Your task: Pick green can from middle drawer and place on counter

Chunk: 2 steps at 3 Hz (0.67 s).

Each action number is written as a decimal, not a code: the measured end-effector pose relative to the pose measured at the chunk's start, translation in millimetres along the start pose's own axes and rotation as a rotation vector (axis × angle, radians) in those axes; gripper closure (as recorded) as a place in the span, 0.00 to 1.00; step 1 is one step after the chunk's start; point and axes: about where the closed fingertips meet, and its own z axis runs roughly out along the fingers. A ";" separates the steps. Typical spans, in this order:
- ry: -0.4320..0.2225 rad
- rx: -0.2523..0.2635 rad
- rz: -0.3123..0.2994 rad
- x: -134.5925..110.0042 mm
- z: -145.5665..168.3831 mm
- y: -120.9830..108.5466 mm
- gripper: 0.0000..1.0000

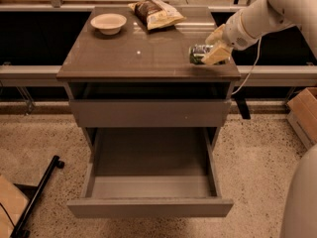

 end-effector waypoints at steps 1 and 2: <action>-0.100 0.039 0.057 -1.4 27.1 -23.5 0.81; -0.198 0.028 0.106 -9.2 58.2 -34.0 0.58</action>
Offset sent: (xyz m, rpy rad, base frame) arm 0.0936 0.0392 -0.0342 0.3681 -0.0278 -0.0135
